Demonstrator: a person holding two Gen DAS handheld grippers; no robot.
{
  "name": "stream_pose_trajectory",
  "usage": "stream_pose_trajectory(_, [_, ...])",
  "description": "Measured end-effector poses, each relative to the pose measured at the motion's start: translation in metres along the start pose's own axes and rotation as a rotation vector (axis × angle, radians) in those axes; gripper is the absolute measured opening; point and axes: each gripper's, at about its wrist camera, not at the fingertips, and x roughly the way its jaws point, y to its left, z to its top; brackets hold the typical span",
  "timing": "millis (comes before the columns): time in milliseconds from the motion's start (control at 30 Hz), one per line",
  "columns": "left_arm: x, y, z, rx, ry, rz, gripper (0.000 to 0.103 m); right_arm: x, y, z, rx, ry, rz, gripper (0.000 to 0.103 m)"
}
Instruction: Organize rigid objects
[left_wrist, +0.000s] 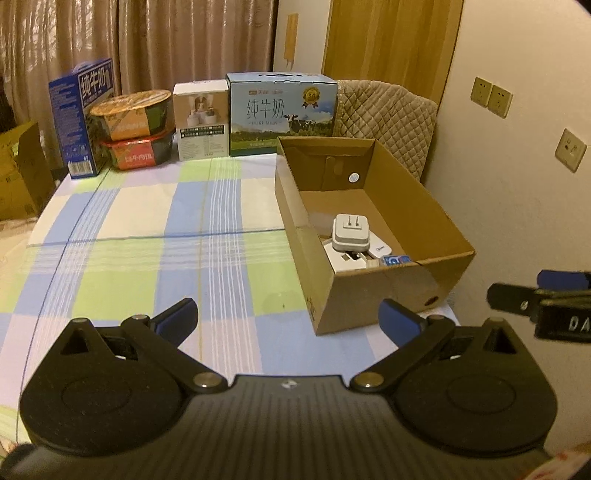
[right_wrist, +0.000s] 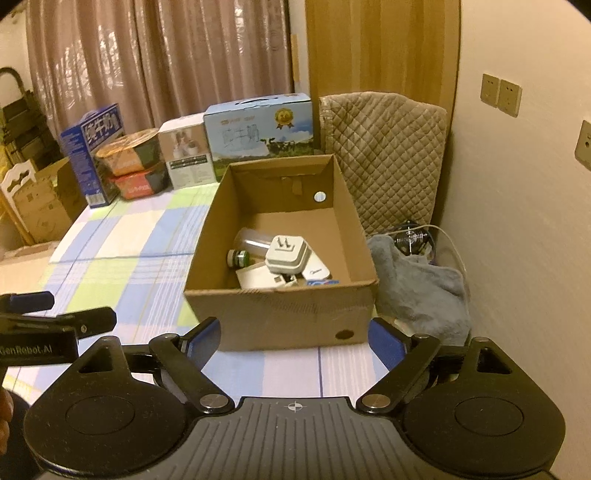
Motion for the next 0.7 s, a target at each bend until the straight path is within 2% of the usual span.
stream_pose_trajectory(233, [-0.021, 0.007, -0.009, -0.027, -0.006, -0.008, 0.102, -0.015, 0.013, -0.016, -0.002, 0.004, 0.020, 0.084])
stream_pose_trajectory(700, [-0.039, 0.012, -0.023, -0.040, 0.004, 0.003, 0.103, -0.027, 0.027, -0.024, -0.008, 0.012, 0.041, 0.084])
